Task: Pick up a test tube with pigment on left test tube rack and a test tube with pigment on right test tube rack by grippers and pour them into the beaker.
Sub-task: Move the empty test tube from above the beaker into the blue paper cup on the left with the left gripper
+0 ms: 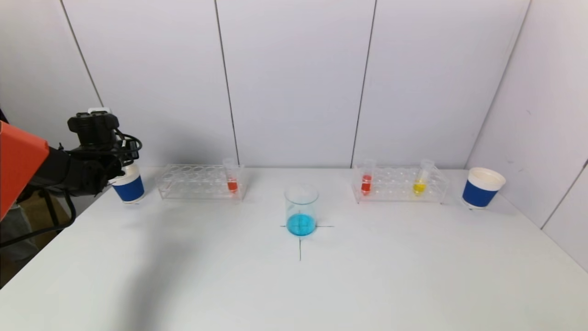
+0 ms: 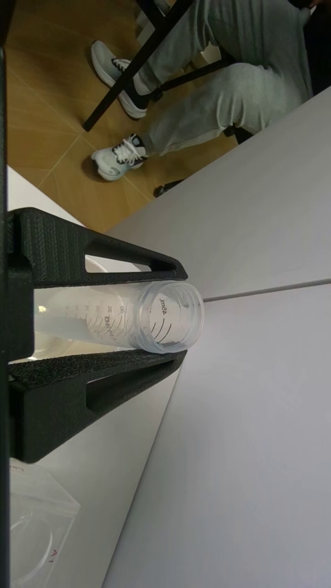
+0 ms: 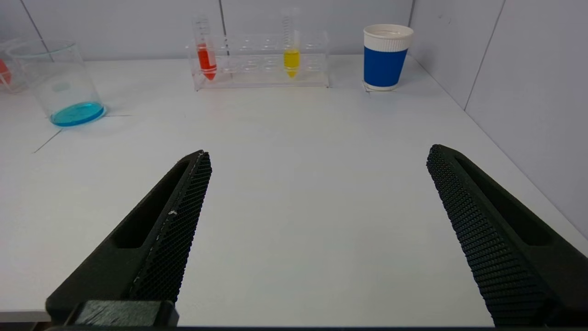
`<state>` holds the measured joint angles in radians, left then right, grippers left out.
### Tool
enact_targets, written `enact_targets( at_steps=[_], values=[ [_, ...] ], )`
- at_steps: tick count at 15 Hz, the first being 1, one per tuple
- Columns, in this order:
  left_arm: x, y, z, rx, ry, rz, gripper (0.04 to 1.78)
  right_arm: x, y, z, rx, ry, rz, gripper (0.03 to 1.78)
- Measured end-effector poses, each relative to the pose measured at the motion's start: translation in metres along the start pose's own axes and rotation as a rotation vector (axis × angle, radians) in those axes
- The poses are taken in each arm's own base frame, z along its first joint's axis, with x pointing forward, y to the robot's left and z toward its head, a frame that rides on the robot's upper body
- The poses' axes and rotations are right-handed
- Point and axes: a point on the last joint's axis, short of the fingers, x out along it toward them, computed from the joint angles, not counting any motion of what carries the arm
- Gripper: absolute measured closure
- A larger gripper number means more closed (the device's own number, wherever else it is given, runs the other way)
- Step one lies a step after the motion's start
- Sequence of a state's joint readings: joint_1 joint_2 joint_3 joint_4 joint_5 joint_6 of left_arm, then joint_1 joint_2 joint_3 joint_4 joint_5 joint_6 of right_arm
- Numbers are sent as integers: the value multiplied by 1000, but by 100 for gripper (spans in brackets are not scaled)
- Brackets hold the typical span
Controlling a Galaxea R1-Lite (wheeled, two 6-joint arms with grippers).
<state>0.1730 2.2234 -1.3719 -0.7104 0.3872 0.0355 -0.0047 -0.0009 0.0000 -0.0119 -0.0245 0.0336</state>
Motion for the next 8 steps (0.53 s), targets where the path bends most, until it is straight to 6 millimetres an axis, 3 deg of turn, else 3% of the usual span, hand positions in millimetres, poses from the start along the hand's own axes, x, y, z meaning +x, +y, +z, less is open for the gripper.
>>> enact_targets(
  at_steps=[8],
  values=[
    [-6,2,-17,4,11,-4,139,0,0,0,0,0,0,10]
  ],
)
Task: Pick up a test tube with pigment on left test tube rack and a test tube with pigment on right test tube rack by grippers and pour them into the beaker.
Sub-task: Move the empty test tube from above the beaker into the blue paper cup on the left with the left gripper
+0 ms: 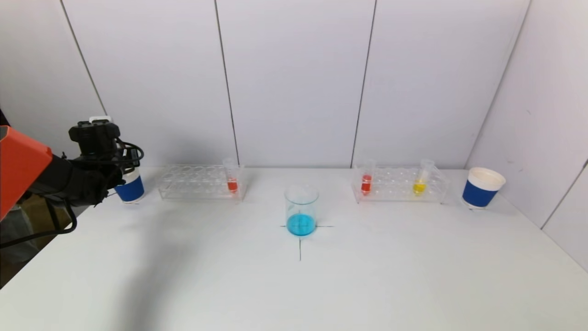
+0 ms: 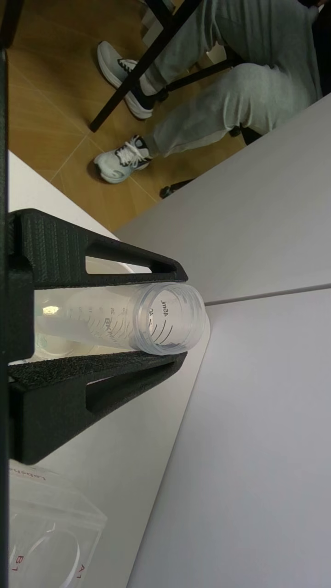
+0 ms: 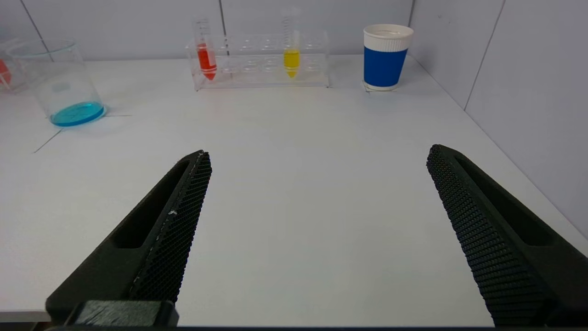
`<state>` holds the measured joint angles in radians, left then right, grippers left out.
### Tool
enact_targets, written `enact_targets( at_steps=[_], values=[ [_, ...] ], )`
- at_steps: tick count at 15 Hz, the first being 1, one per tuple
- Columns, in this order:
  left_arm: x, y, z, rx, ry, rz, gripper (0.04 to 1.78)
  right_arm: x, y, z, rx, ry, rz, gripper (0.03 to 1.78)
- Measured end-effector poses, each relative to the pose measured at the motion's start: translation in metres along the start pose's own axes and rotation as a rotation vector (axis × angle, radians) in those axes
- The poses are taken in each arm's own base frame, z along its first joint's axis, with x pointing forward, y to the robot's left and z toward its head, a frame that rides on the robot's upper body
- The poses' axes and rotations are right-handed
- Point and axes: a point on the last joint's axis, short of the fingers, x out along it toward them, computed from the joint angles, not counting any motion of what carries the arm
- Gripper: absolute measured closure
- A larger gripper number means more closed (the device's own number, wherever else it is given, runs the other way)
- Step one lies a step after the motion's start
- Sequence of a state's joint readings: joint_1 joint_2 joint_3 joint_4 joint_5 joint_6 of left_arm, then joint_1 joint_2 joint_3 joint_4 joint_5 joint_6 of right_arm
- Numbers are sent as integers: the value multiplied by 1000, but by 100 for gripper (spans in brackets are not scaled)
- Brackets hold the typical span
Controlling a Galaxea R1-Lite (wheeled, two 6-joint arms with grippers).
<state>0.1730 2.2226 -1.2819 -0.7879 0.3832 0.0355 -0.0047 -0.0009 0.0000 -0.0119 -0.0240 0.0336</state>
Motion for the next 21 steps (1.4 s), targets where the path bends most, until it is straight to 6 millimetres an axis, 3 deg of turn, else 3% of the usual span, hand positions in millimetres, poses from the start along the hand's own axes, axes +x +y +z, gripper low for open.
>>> enact_targets(
  at_steps=[21],
  values=[
    [0,0,-3,6,12,0,139,0,0,0,0,0,0,10]
  ],
)
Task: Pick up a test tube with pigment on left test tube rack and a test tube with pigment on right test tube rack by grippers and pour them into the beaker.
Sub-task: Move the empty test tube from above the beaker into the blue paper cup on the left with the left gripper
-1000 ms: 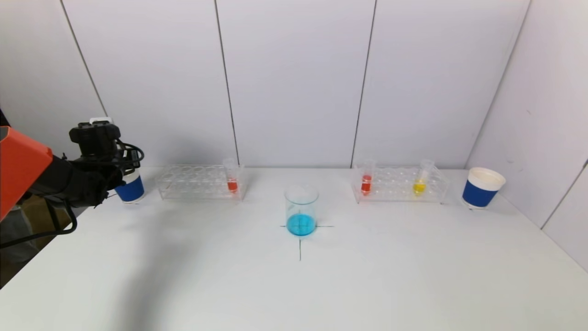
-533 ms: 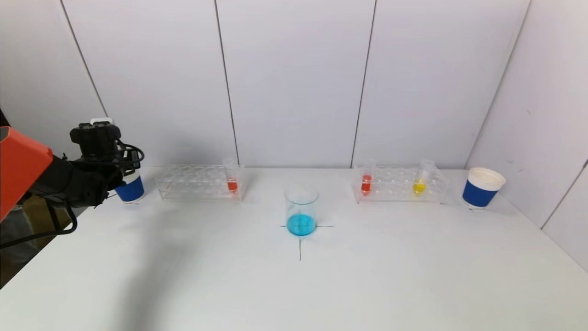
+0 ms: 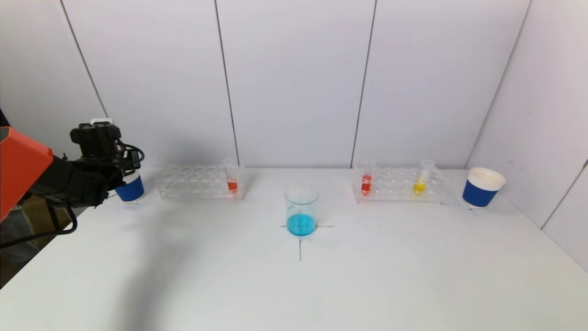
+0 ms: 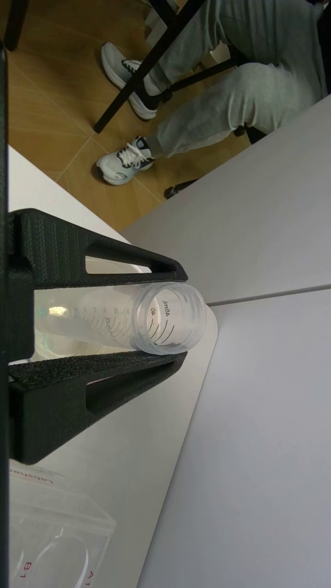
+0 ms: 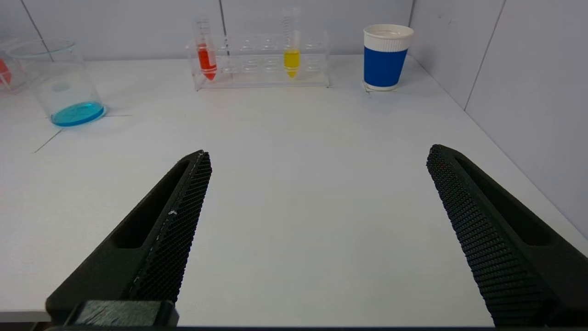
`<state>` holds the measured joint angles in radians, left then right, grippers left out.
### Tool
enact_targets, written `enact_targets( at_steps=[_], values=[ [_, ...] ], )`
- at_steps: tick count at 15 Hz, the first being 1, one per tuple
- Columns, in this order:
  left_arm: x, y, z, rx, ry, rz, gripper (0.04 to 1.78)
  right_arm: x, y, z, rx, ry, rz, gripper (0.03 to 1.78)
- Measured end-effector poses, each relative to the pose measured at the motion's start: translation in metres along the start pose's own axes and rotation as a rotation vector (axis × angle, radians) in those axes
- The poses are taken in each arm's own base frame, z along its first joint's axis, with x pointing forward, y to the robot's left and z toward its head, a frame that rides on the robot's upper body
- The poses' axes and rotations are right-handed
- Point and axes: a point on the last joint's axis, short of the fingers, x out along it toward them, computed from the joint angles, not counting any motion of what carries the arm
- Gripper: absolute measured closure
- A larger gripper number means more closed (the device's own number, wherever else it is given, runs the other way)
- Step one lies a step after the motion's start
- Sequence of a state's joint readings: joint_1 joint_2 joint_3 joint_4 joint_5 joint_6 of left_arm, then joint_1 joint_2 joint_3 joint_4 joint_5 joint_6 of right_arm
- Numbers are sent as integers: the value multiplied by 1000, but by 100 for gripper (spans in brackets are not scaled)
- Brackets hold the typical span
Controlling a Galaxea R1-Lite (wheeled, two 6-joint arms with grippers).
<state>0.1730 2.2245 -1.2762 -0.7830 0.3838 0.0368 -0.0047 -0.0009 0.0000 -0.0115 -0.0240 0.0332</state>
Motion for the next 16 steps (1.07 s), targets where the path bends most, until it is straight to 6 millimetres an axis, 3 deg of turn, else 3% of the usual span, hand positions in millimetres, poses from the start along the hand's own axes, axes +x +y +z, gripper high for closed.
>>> enact_targets(
  at_steps=[10,13,16],
  values=[
    [-1,0,1,-1,1,1,136,0,0,0,0,0,0,10],
    [-1,0,1,-2,-1,2,114,0,0,0,0,0,0,10],
    [-1,0,1,-3,-2,2,68,0,0,0,0,0,0,10]
  ],
)
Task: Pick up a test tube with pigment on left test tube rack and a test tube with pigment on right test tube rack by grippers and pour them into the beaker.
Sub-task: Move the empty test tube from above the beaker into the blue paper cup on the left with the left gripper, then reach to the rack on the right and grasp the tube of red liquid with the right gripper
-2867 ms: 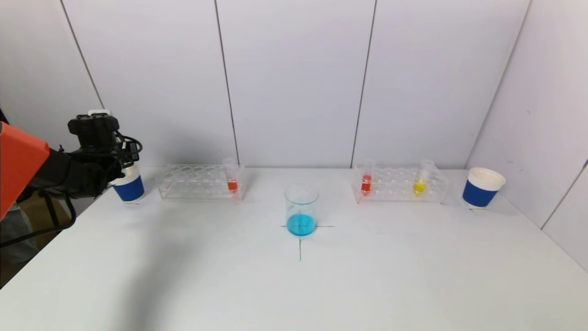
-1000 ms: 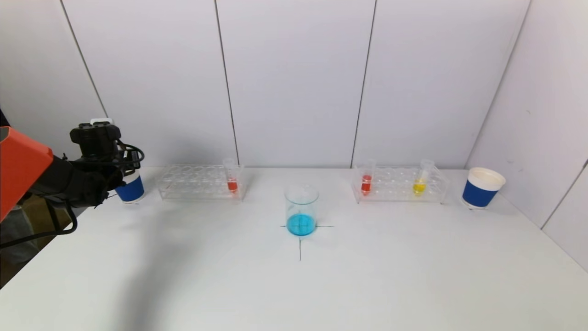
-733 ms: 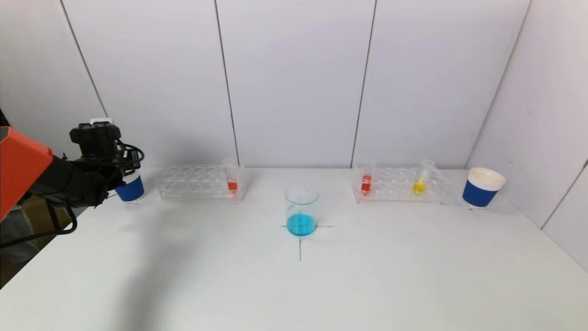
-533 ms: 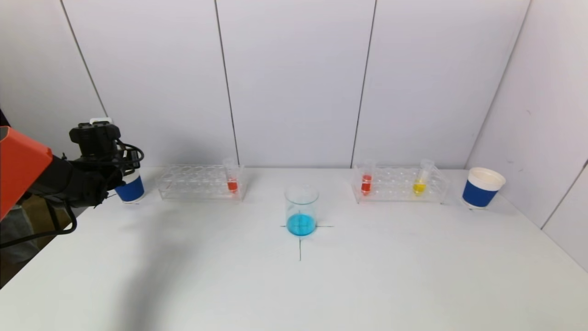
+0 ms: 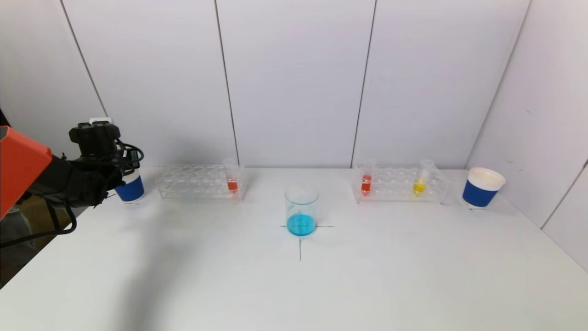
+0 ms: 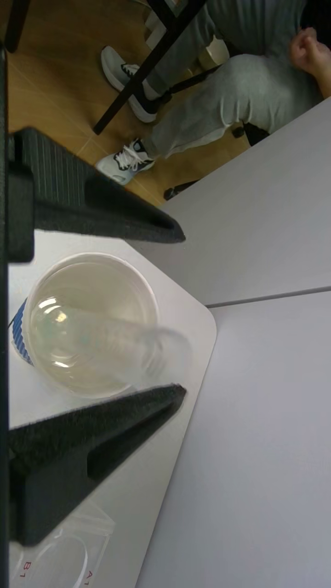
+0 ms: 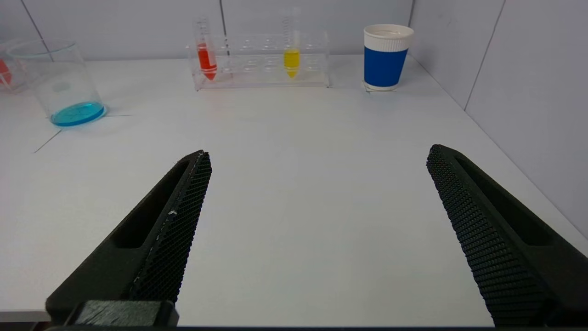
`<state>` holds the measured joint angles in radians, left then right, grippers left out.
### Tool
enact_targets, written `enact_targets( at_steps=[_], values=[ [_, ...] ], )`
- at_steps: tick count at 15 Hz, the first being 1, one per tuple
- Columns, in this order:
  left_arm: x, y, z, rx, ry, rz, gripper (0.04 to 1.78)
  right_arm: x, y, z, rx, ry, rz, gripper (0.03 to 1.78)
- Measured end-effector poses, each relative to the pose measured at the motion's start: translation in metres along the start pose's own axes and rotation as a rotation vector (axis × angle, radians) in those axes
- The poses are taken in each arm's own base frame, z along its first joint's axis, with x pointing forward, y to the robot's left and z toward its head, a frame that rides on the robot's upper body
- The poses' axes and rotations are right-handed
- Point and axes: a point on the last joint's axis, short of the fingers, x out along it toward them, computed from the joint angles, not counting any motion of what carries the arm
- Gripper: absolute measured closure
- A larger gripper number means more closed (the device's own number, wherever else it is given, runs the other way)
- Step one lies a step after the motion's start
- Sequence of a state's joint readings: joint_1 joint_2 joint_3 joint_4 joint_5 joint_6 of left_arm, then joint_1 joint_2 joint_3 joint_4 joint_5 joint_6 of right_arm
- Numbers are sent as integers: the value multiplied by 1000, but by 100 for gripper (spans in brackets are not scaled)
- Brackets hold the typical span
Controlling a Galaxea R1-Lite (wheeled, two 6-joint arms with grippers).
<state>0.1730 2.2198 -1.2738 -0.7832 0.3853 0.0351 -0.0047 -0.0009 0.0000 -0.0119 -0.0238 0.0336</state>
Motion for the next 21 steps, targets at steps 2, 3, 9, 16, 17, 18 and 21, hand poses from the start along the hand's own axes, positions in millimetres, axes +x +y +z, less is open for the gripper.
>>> enact_targets(
  at_steps=[2,3,9,16,17,18,21],
  values=[
    [0,0,0,-1,-1,1,38,0,0,0,0,0,-1,10],
    [0,0,0,0,-1,0,27,0,0,0,0,0,0,10],
    [-4,1,6,-4,-10,-2,6,0,0,0,0,0,0,10],
    [-78,-15,60,-15,-84,-119,6,0,0,0,0,0,0,10],
    [-97,-16,69,-17,-96,-147,6,0,0,0,0,0,0,10],
    [-118,-15,79,-18,-107,-176,6,0,0,0,0,0,0,10],
    [-176,-1,96,-21,-126,-229,6,0,0,0,0,0,0,10]
  ],
)
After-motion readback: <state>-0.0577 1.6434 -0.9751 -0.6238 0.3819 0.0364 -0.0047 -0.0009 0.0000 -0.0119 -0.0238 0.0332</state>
